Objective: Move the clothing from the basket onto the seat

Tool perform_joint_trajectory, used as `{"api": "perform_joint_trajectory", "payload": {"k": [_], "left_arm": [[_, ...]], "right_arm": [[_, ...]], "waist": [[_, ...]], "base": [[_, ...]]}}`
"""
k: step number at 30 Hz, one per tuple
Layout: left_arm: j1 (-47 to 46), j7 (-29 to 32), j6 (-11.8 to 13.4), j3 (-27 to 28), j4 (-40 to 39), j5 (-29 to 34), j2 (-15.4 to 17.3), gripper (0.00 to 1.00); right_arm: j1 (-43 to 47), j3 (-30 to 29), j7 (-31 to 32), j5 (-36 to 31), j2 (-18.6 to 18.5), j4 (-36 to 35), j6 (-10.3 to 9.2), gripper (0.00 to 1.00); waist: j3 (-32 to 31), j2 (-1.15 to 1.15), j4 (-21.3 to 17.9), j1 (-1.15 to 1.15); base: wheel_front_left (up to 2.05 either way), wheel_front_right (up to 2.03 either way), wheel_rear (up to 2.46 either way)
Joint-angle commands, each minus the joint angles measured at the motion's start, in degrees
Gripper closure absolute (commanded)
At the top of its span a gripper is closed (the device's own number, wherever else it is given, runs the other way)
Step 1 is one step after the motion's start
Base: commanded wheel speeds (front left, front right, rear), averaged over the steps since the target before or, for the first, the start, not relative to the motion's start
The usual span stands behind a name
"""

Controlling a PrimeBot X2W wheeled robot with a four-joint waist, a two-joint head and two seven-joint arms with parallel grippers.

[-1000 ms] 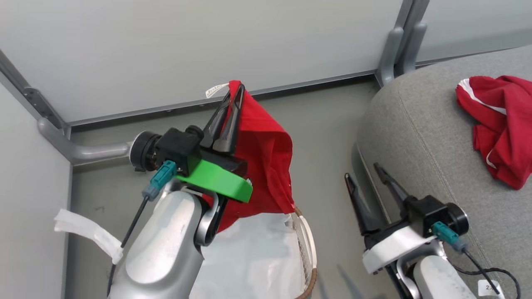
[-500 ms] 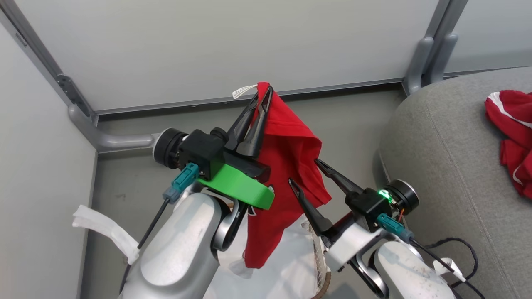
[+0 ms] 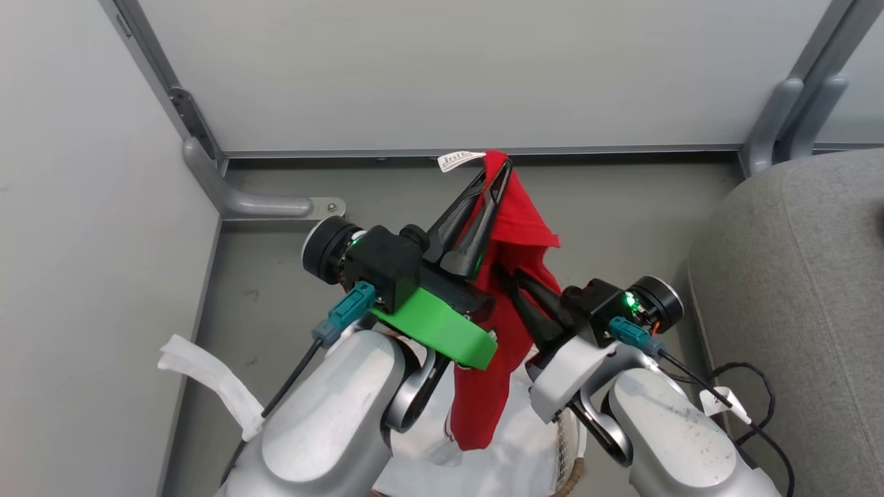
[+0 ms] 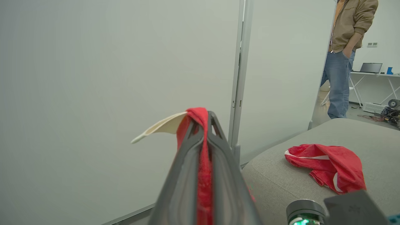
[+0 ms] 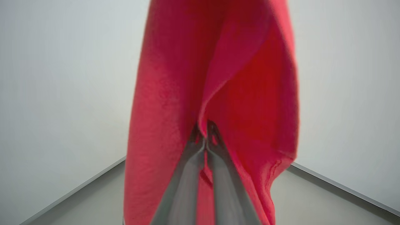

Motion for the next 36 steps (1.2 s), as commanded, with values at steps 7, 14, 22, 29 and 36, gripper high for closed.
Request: {"api": "perform_joint_trajectory", "payload": {"k": [7, 14, 22, 29, 36], "left_arm": [[0.9, -0.1, 1.0, 2.8, 1.1, 1.3, 0.1, 0.00], [3.7, -0.1, 0.1, 7.9, 3.6, 5.5, 0.1, 0.00], [9.2, -0.1, -3.2, 13.4, 5.2, 12.0, 0.7, 0.00], [13.5, -0.1, -4.6, 17.2, 4.6, 14.0, 0.5, 0.00], [14.6, -0.1, -5.2, 18.1, 5.2, 15.3, 0.3, 0.00]], "right_arm": [[2.3, -1.9, -0.1, 1.6, -0.2, -5.6, -0.08, 1.00], [5.8, -4.4, -0.1, 2.1, -0.2, -13.4, -0.08, 1.00], [7.4, -6.1, -0.1, 2.4, -0.2, -19.5, -0.08, 1.00], [6.2, -7.9, -0.1, 1.7, -0.2, -22.4, -0.08, 1.00], [-2.3, -11.5, -0.1, 0.6, -4.7, -24.5, -0.08, 1.00]], "waist": [[0.5, 0.00, -3.3, 0.00], [1.3, 0.00, -11.9, 0.00], [2.7, 0.00, -25.1, 0.00], [4.2, 0.00, -33.5, 0.00], [7.9, 0.00, -37.1, 0.00]], "base": [[0.00, 0.00, 0.00], [0.00, 0.00, 0.00], [0.00, 0.00, 0.00], [0.00, 0.00, 0.00], [0.00, 0.00, 0.00]]}}
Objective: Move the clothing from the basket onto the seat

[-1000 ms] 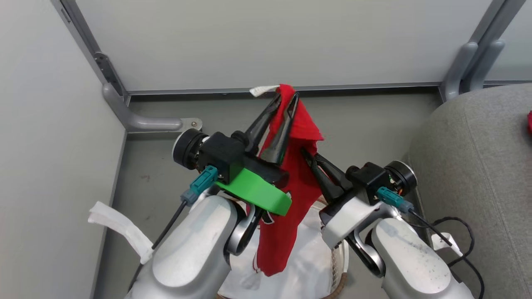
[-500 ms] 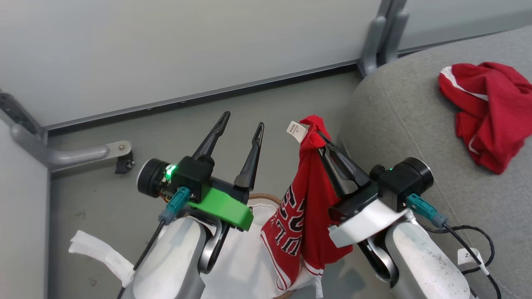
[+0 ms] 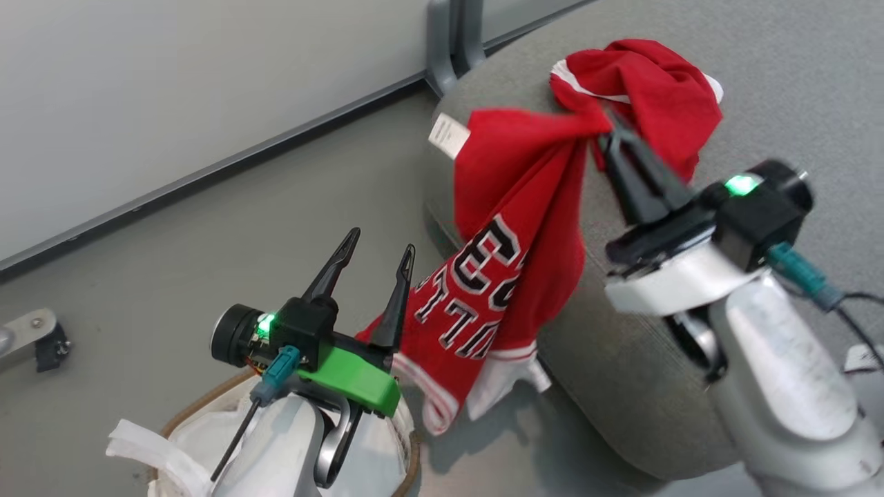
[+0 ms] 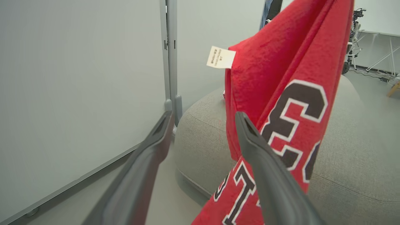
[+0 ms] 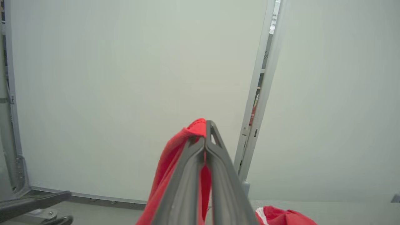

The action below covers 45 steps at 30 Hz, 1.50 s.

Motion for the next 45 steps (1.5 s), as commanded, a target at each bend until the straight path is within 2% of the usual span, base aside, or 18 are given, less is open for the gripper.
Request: {"api": "perform_joint_trajectory", "payload": {"k": [1, 5, 10, 14, 18, 23, 33, 34, 35, 36, 42, 45], "left_arm": [[0.1, 0.0, -0.2, 0.1, 0.2, 0.5, 0.3, 0.00], [-1.5, 0.0, -0.3, -0.4, 0.8, 1.4, 0.3, 0.00], [-3.3, 0.0, -0.4, -1.6, 1.5, 1.9, 1.2, 0.00], [-5.3, 0.0, -0.4, -3.1, 1.5, 1.6, 2.0, 0.00], [-7.0, 0.0, -0.4, -4.6, 1.7, 1.4, 2.7, 0.00], [-9.2, 0.0, -0.5, -6.0, 1.9, 1.0, 3.0, 0.00], [-9.7, 0.0, -0.5, -5.3, 2.6, 0.7, 2.7, 0.00], [-9.4, 0.0, -0.5, -5.0, 2.7, 0.7, 2.7, 0.00], [-9.2, 0.0, -0.5, -4.7, 2.8, 0.7, 2.6, 0.00], [-8.9, 0.0, -0.5, -4.1, 2.9, 0.8, 2.4, 0.00], [-7.0, 0.0, -0.5, -1.6, 3.8, 1.1, 1.8, 0.00], [-5.5, 0.0, -0.4, 0.3, 3.9, 1.2, 1.4, 0.00]], "right_arm": [[-3.8, -1.5, -0.1, -1.1, -1.8, -1.0, -0.08, 1.00], [-13.3, -6.3, -0.1, -2.6, -7.3, -2.2, -0.08, 1.00], [-25.7, -12.4, -0.1, -5.5, -15.1, -0.1, -0.08, 1.00], [-34.1, -16.4, -0.1, -7.9, -21.5, 5.3, -0.08, 1.00], [-39.2, -18.8, -0.1, -9.8, -25.3, 11.4, -0.08, 1.00], [-39.4, -21.4, -0.1, -11.2, -25.8, 17.2, -0.08, 1.00], [-22.7, -26.3, -0.1, -12.4, -19.1, 24.4, -0.08, 1.00], [-20.8, -27.2, -0.1, -12.6, -18.2, 25.0, -0.08, 0.66], [-19.2, -27.6, -0.1, -12.7, -17.5, 25.3, -0.08, 0.09], [-17.2, -28.5, -0.1, -12.7, -16.4, 25.5, -0.09, 0.00], [-7.8, -30.9, -0.1, -13.2, -11.6, 23.7, -0.08, 0.00], [-4.1, -30.0, -0.1, -13.6, -9.8, 22.3, -0.08, 0.00]], "waist": [[4.9, -0.01, -4.4, 0.00], [8.4, -0.01, -4.0, 0.00], [12.8, -0.01, -2.4, 0.00], [16.5, -0.01, -0.3, 0.00], [20.0, -0.01, 1.9, 0.00], [23.2, -0.01, 4.4, 0.00], [23.5, -0.01, 6.9, 0.00], [23.1, -0.01, 7.0, 0.00], [22.8, -0.01, 7.1, 0.00], [22.2, -0.01, 7.2, 0.00], [18.7, -0.01, 7.8, 0.00], [16.4, -0.01, 8.3, 0.00]], "base": [[0.00, 0.00, 0.00], [0.00, 0.00, 0.00], [0.00, 0.00, 0.00], [0.00, 0.00, 0.00], [0.00, 0.00, 0.00], [0.00, 0.00, 0.00], [0.00, 0.00, 0.00], [0.00, 0.00, 0.00], [0.00, 0.00, 0.00], [0.00, 0.00, 0.00], [0.00, 0.00, 0.00], [0.00, 0.00, 0.00]]}}
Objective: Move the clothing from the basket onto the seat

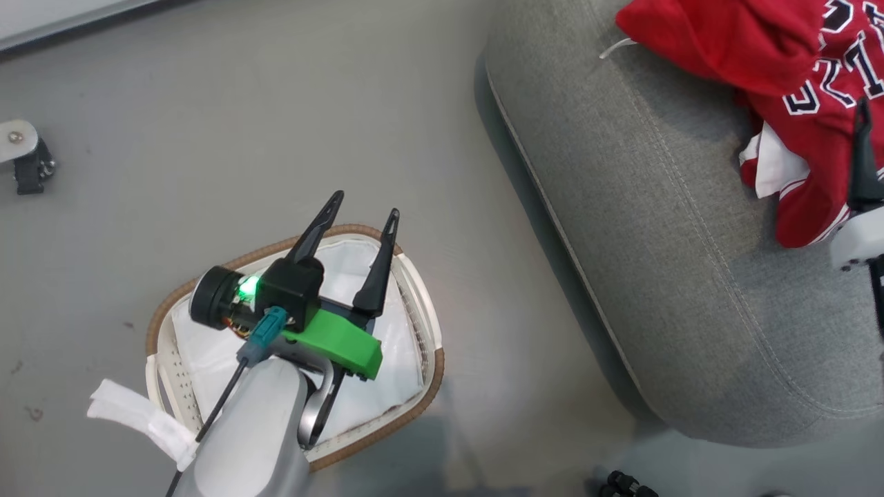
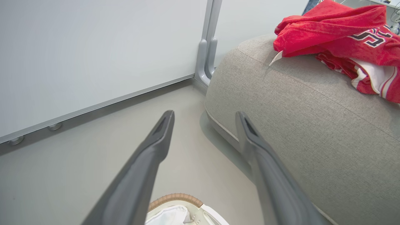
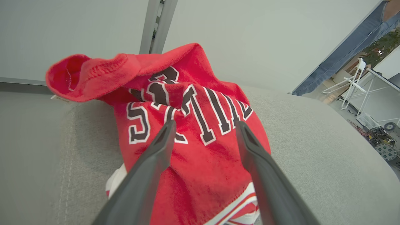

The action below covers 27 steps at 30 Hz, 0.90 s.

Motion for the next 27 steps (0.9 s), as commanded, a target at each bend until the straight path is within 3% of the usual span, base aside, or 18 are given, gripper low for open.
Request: {"api": "perform_joint_trajectory", "payload": {"k": [1, 8, 14, 27], "left_arm": [[1.6, 0.0, 0.2, 1.3, -0.2, 0.4, -0.1, 0.00], [5.8, 0.0, 1.7, 8.6, -1.8, 1.2, -0.6, 0.00], [10.0, 0.0, 5.2, 16.3, -2.7, 2.7, -1.1, 0.00], [14.5, 0.0, 3.8, 22.6, 0.7, 2.1, -1.2, 0.00]], "right_arm": [[1.6, 0.9, 0.0, 0.0, 1.1, -1.2, -0.08, 0.00], [5.7, 7.2, 0.0, 3.3, 6.8, -5.9, -0.08, 0.00], [6.2, 13.9, 0.0, 7.0, 10.1, -6.8, -0.08, 0.00], [11.3, 13.5, 0.0, 8.2, 13.0, -4.2, -0.08, 0.00]], "waist": [[-3.2, 0.00, 0.9, 0.00], [-8.5, 0.00, 4.5, 0.00], [-12.6, 0.00, 10.8, 0.00], [-18.4, 0.00, 16.4, 0.00]], "base": [[0.00, 0.00, 0.00], [0.00, 0.00, 0.00], [0.00, 0.00, 0.00], [0.00, 0.00, 0.00]]}}
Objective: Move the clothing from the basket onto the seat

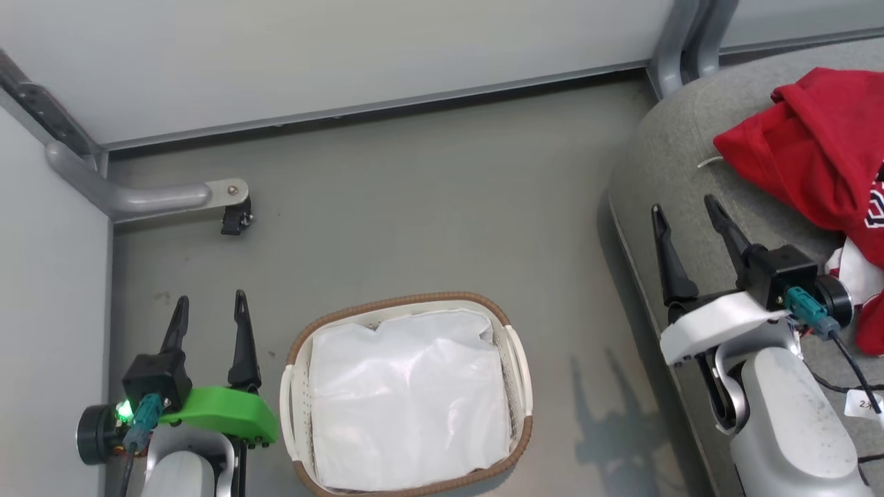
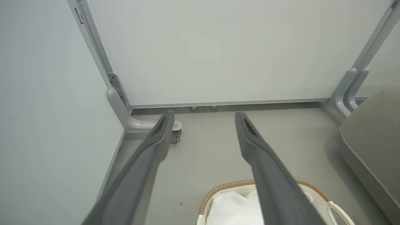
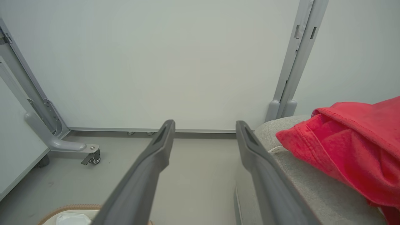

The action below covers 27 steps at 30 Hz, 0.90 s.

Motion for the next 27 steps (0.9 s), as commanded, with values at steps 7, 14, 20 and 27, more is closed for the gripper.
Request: {"api": "perform_joint_trajectory", "payload": {"k": [7, 14, 20, 27], "left_arm": [[4.9, 0.0, -1.4, 0.8, 0.5, -2.1, 0.0, 0.00], [6.9, 0.1, -1.8, 0.5, 1.8, -3.0, -0.2, 1.00], [6.3, 2.1, -2.0, 1.3, 2.3, -8.5, -0.3, 1.00], [6.4, 3.8, -2.2, 1.6, 1.0, -16.1, -0.2, 1.00]], "right_arm": [[5.8, 1.2, 0.0, 0.1, 0.4, 1.3, -0.08, 0.00], [7.9, 1.2, 0.1, 0.2, 1.0, 2.7, 0.00, 1.00], [8.3, 0.2, 2.1, 6.1, 1.2, 3.0, 0.00, 1.00], [9.2, -0.3, 3.9, 14.1, 1.2, 1.8, -0.01, 1.00]], "waist": [[-6.0, 0.00, 2.4, 0.00], [-6.2, 0.00, 2.0, 0.00], [-6.4, 0.00, 2.0, 0.00], [-6.7, 0.00, 1.9, 0.00]], "base": [[0.00, 0.00, 0.00], [0.00, 0.00, 0.00], [0.00, 0.00, 0.00], [0.00, 0.00, 0.00]]}}
